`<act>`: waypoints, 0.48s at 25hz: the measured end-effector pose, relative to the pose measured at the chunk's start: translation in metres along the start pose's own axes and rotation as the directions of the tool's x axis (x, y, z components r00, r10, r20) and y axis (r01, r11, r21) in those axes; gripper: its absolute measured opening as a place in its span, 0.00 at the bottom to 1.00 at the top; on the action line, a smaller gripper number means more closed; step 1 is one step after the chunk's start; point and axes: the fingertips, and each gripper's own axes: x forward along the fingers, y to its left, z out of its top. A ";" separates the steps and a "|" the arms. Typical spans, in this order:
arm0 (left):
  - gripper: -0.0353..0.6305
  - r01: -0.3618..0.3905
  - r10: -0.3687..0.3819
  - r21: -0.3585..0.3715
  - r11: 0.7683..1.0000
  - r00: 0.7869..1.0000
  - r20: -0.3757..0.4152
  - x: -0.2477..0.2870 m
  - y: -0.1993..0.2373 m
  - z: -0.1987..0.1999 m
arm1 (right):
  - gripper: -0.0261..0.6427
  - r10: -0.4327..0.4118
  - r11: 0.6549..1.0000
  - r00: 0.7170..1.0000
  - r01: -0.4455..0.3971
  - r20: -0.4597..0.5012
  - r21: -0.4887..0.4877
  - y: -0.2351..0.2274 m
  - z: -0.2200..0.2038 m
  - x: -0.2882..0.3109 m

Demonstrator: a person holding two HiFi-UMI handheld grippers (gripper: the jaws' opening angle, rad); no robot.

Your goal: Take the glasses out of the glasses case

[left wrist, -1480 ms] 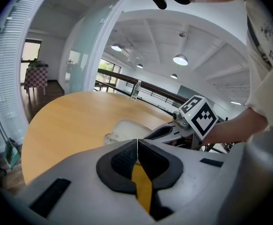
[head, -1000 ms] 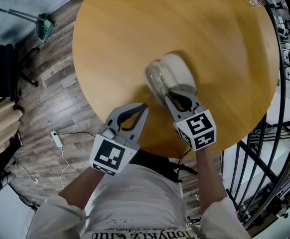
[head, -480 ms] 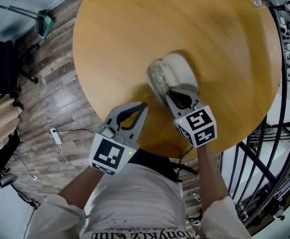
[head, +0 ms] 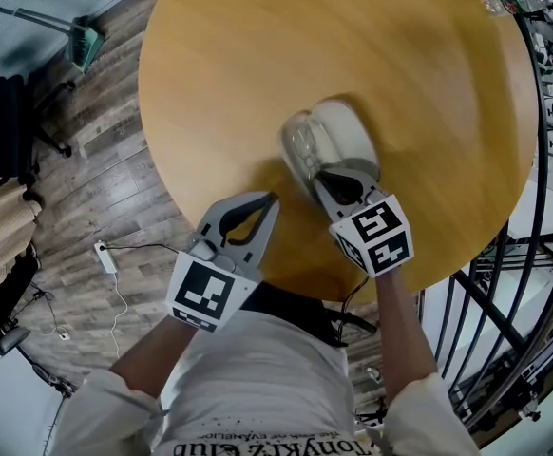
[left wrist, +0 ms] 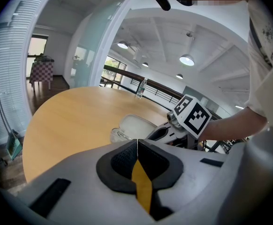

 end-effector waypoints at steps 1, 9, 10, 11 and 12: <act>0.09 0.000 0.000 -0.001 1.000 1.000 0.000 0.000 0.000 0.000 | 0.11 0.000 1.000 1.000 0.000 -0.003 -0.002 0.000 0.000 0.000; 0.09 0.000 0.000 -0.004 1.000 1.000 -0.007 -0.001 -0.002 -0.003 | 0.09 0.005 1.000 1.000 -0.005 -0.002 -0.006 0.000 0.001 -0.001; 0.09 -0.001 0.001 -0.005 1.000 1.000 -0.006 -0.001 -0.001 -0.002 | 0.09 0.002 1.000 1.000 -0.002 -0.002 -0.009 0.000 0.002 -0.001; 0.09 -0.001 0.001 -0.005 1.000 1.000 -0.005 -0.002 -0.001 -0.002 | 0.09 0.000 1.000 1.000 0.000 -0.001 -0.009 0.000 0.002 -0.002; 0.09 -0.001 0.001 -0.005 1.000 1.000 -0.004 -0.002 -0.001 -0.002 | 0.09 -0.001 1.000 1.000 0.001 0.000 -0.006 0.000 0.002 -0.002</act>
